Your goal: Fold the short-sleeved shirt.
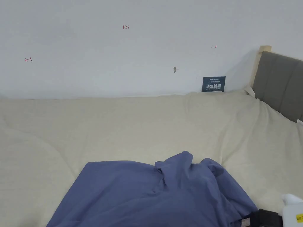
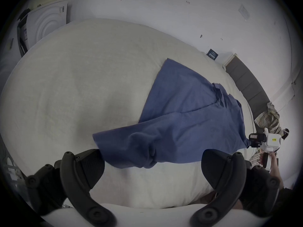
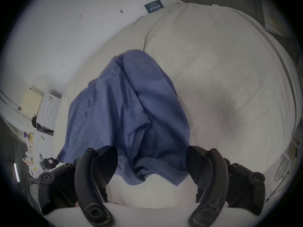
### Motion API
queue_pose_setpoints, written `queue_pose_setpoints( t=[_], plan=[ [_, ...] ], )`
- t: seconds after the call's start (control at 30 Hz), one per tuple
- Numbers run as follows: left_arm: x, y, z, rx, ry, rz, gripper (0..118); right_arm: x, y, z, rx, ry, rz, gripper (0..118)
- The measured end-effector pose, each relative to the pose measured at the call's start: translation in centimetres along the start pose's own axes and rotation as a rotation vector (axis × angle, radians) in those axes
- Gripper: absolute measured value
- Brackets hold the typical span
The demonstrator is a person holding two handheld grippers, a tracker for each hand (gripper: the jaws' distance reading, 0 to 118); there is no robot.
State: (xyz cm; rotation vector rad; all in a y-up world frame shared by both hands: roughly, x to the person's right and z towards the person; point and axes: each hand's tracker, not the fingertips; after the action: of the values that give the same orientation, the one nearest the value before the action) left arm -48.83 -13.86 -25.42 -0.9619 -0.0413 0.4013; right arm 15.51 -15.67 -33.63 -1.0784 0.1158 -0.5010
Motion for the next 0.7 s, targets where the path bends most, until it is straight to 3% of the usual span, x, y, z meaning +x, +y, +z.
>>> queue_pose_setpoints(
  t=[0.07,0.2,0.23,0.27,0.3,0.33,0.4,0.47,0.57,0.6,0.7],
  plan=[
    [0.6,0.1,1.7,0.053,0.017,-0.016,117,-1.4,-0.4,2.3,0.101,-0.014,0.037,89],
    [2.4,-0.3,5.1,0.199,-0.016,-0.043,112,-6.0,-2.4,7.8,0.328,0.074,0.247,87],
    [3.2,-0.9,6.2,0.244,-0.019,-0.049,91,-7.1,-3.2,8.9,0.350,0.102,0.298,75],
    [3.8,-1.4,7.1,0.305,-0.018,-0.061,62,-8.8,-4.2,10.0,0.366,0.160,0.359,53],
    [4.1,-2.1,7.6,0.334,-0.013,-0.079,17,-9.5,-5.1,10.4,0.416,0.187,0.379,19],
    [4.6,-2.9,7.9,0.354,0.025,-0.095,0,-10.4,-6.2,11.0,0.460,0.206,0.387,0],
    [5.1,-4.0,8.8,0.380,0.093,-0.095,0,-9.6,-7.1,10.6,0.513,0.167,0.328,0],
    [5.9,-4.9,9.3,0.355,-0.042,-0.041,0,-9.6,-7.7,10.7,0.497,0.228,0.317,0],
    [5.7,-5.4,9.8,0.375,0.032,-0.056,0,-9.9,-8.4,10.2,0.491,0.219,0.325,0],
    [5.4,-4.6,10.0,0.398,0.083,-0.121,0,-10.0,-8.3,10.1,0.482,0.221,0.331,0],
    [4.3,-1.7,8.3,0.231,0.171,-0.097,0,-10.1,-8.2,9.6,0.445,0.222,0.364,0]
  ],
)
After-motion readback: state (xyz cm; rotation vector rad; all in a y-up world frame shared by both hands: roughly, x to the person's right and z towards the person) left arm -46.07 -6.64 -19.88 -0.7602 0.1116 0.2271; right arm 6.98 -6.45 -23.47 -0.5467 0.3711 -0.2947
